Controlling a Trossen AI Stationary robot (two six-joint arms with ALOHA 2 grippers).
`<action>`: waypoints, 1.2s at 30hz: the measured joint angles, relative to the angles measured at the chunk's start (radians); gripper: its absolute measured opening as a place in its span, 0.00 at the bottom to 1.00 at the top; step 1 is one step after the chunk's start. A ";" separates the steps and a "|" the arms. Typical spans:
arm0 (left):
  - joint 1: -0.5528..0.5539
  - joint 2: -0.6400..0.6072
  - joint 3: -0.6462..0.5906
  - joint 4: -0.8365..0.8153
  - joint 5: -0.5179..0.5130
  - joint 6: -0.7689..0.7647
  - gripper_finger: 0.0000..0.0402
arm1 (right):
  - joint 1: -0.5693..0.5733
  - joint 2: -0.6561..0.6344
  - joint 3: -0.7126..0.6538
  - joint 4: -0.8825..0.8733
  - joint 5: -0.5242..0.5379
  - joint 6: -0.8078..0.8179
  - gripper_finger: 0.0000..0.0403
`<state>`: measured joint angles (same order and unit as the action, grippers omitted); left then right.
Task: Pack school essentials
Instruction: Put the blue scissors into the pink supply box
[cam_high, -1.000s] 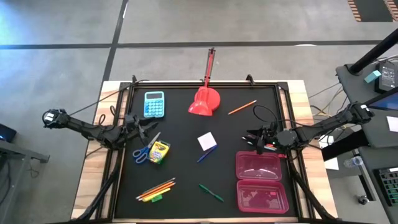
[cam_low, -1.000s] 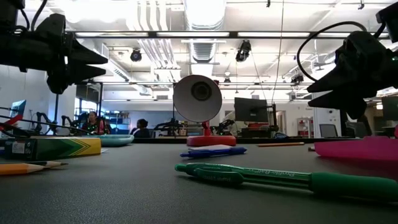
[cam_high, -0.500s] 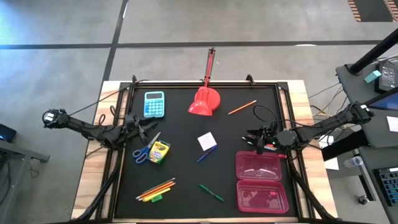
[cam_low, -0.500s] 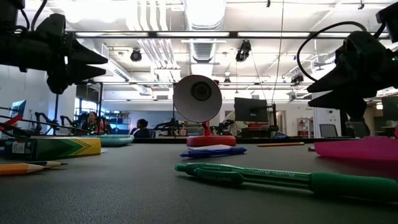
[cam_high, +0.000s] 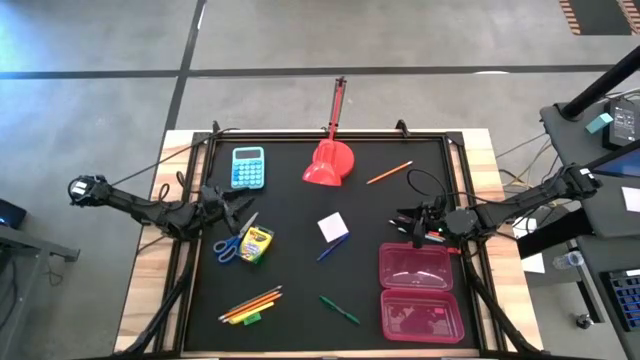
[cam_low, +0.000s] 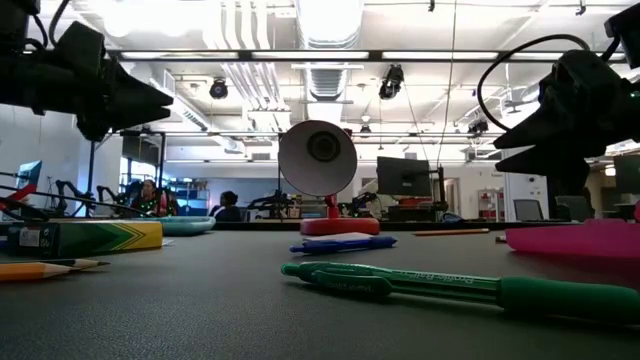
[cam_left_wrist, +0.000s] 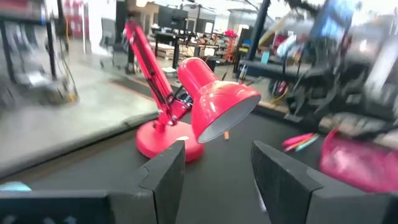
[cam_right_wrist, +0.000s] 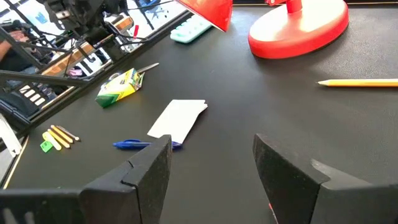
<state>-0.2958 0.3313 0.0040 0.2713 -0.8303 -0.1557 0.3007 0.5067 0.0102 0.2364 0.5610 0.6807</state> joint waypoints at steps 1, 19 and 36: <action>0.000 0.000 0.000 0.000 0.000 0.051 0.42 | 0.000 0.000 0.000 0.000 0.000 0.000 0.54; 0.000 0.000 0.000 0.009 0.033 0.162 0.42 | 0.000 0.000 0.000 0.000 0.000 0.000 0.54; 0.000 0.000 0.000 0.086 0.211 0.162 0.42 | 0.000 0.000 0.000 0.000 0.000 0.000 0.54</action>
<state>-0.2958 0.3317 0.0044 0.3569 -0.6193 0.0061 0.3007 0.5067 0.0104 0.2367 0.5610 0.6807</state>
